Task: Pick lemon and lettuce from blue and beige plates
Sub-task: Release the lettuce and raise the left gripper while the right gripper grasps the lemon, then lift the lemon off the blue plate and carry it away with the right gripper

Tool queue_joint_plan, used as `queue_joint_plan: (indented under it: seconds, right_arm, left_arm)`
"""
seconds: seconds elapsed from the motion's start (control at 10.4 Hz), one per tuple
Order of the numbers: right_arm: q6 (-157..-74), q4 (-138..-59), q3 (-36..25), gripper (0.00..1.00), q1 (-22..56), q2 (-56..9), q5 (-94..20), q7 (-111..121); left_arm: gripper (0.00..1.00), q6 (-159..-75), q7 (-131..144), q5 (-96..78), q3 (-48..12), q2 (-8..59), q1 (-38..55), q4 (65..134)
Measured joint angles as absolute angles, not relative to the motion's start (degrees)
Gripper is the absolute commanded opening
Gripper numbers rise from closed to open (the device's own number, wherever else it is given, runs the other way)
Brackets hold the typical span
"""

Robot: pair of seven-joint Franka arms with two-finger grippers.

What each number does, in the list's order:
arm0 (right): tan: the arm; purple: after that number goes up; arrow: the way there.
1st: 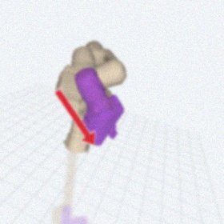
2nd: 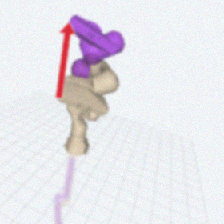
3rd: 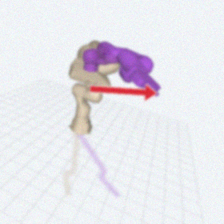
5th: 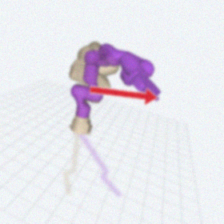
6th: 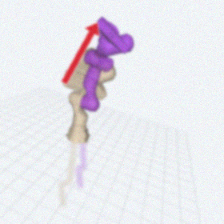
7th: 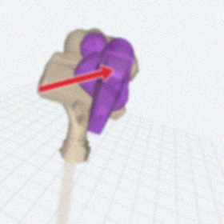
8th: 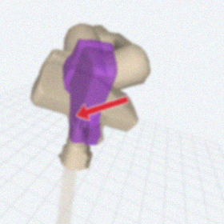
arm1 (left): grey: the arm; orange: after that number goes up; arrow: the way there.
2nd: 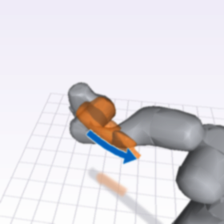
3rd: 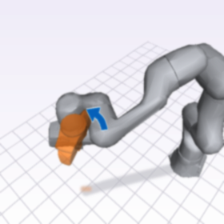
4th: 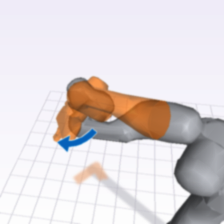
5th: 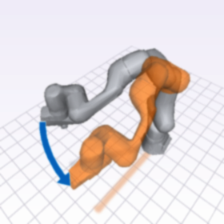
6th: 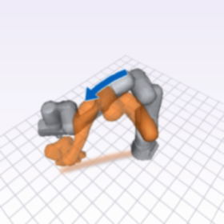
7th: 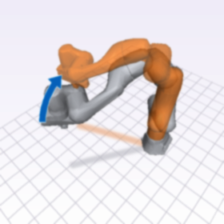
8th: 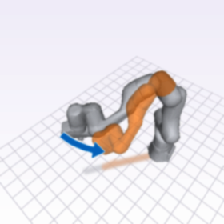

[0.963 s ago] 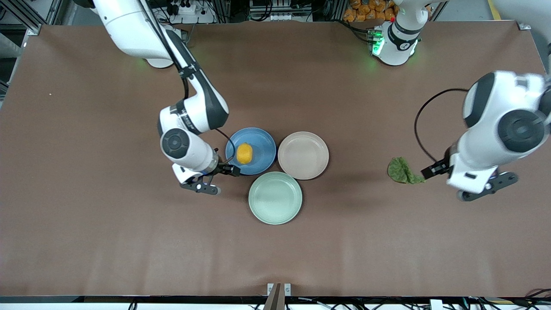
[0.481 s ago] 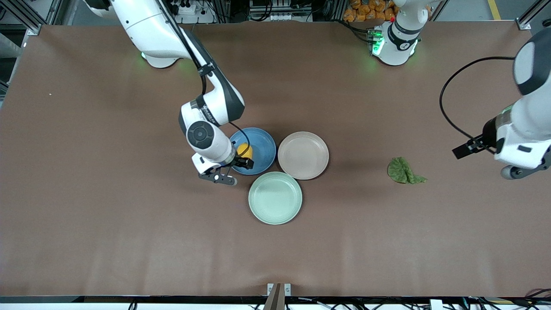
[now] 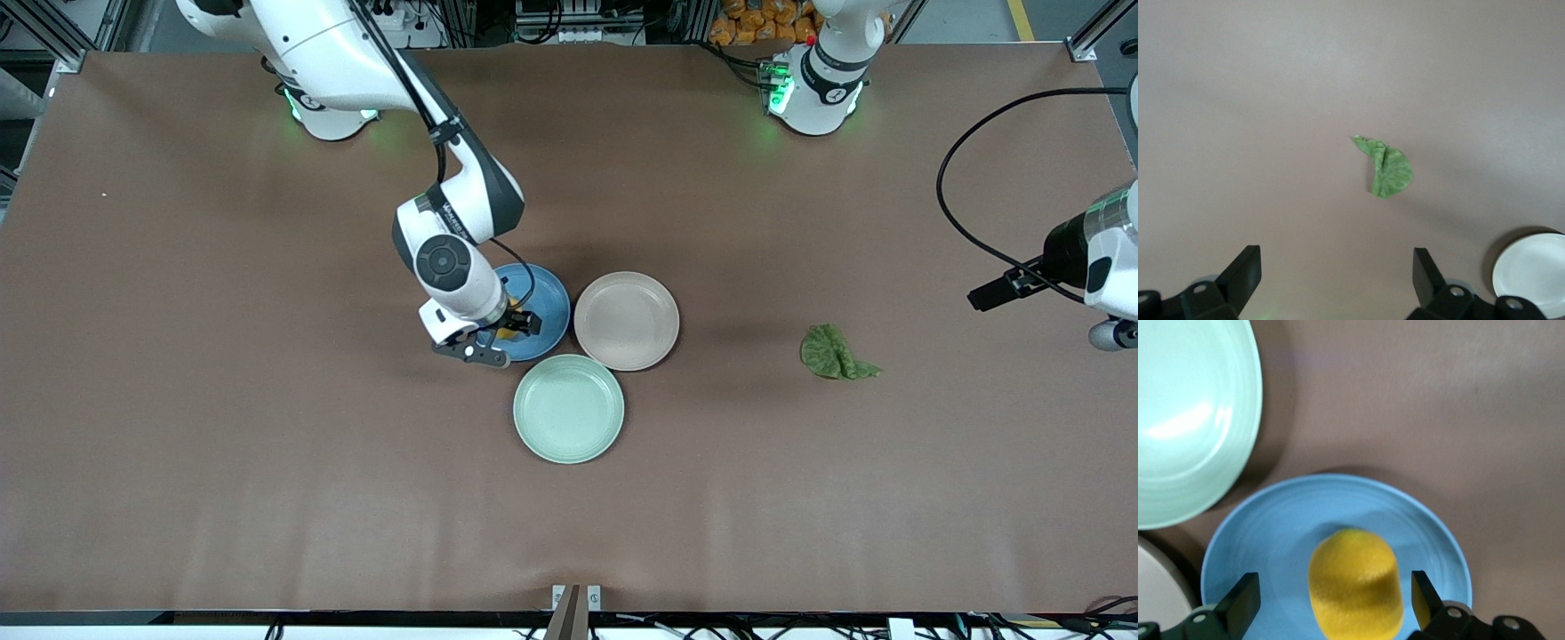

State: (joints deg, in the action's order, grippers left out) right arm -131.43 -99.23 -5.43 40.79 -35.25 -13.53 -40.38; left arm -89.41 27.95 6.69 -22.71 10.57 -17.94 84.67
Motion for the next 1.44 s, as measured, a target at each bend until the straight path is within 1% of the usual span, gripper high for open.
queue_joint_plan:
  seconds: [0.29,0.39,0.48,0.67,0.77,0.87,0.96,1.06,1.16,1.25,1.44]
  right_arm:
    - [-136.7,-103.1,-5.4,1.0,42.5,-35.5,-13.5,-40.5]
    - [-137.1,-103.9,-5.4,1.0,42.8,-35.6,-13.5,-40.5]
    - [-137.3,-104.5,-5.4,0.96,43.2,-35.6,-13.5,-40.5]
    - [-137.3,-104.9,-5.5,0.72,43.5,-35.7,-13.5,-40.5]
    - [-137.3,-104.9,-5.5,0.61,43.5,-35.7,-13.5,-40.5]
    - [-137.3,-104.9,-5.6,0.54,43.5,-35.7,-13.5,-40.4]
    - [-137.3,-104.9,-5.7,0.49,43.5,-35.7,-13.5,-40.4]
    - [-137.3,-104.8,-5.7,0.46,43.5,-35.7,-13.5,-40.4]
    - [-137.3,-104.8,-5.7,0.45,43.5,-35.6,-13.5,-40.4]
    - [-137.3,-104.7,-5.8,0.41,43.5,-35.6,-13.5,-40.4]
    - [-135.4,-103.8,-6.0,0.39,43.5,-35.4,-13.5,-40.4]
  left_arm:
    - [1.0,-89.4,27.1,6.0,-22.9,8.5,-17.8,84.7]
    - [1.0,-89.3,26.4,6.0,-22.9,8.1,-17.8,84.7]
    - [1.0,-89.3,26.0,5.4,-22.9,7.9,-17.9,84.8]
    - [1.0,-89.3,25.4,4.0,-22.9,7.9,-18.0,85.1]
    - [1.0,-89.3,24.2,3.8,-22.7,7.9,-18.0,85.2]
    - [1.0,-89.3,23.4,3.3,-22.5,7.9,-17.9,85.2]
    - [1.0,-89.3,23.2,2.8,-22.1,7.8,-17.4,85.2]
    - [1.0,-89.4,22.8,2.6,-20.3,7.4,-15.6,85.2]
    - [1.0,-89.3,21.9,2.5,-17.3,6.9,-12.2,85.2]
    - [1.0,-89.4,20.7,2.5,-13.9,6.2,-8.5,85.2]
    - [1.0,-89.4,18.9,2.4,-8.4,5.3,-2.3,85.2]
